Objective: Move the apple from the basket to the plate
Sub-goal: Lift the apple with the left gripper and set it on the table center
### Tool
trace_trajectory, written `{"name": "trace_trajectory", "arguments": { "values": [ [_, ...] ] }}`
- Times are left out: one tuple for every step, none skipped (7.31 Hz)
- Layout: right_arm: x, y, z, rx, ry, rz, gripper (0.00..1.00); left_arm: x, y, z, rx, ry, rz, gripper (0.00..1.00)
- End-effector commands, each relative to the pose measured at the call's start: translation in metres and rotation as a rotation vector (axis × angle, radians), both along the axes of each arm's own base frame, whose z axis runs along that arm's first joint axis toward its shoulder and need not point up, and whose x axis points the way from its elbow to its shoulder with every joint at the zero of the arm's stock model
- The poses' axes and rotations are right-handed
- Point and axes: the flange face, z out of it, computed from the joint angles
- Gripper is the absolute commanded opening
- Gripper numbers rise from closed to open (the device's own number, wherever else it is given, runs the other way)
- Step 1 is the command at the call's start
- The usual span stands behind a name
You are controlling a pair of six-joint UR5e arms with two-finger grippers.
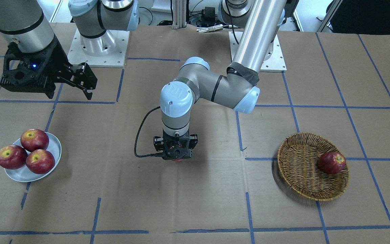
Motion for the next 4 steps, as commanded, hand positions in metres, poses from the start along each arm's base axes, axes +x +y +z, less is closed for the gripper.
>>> {"name": "trace_trajectory", "arguments": {
  "values": [
    [-0.001, 0.001, -0.001, 0.007, 0.008, 0.0, 1.0, 0.002, 0.003, -0.006, 0.011, -0.005, -0.005, 0.63],
    [-0.001, 0.001, 0.001, 0.011, 0.01, 0.0, 1.0, 0.002, 0.003, -0.006, 0.013, -0.004, -0.005, 0.73],
    [0.0, 0.008, -0.005, 0.077, 0.0, 0.0, 1.0, 0.002, 0.005, -0.007, 0.018, -0.001, -0.002, 0.84],
    [-0.001, 0.011, -0.01, 0.122, -0.001, -0.001, 1.0, 0.001, 0.005, -0.007, 0.018, 0.004, -0.002, 0.94]
  ]
}}
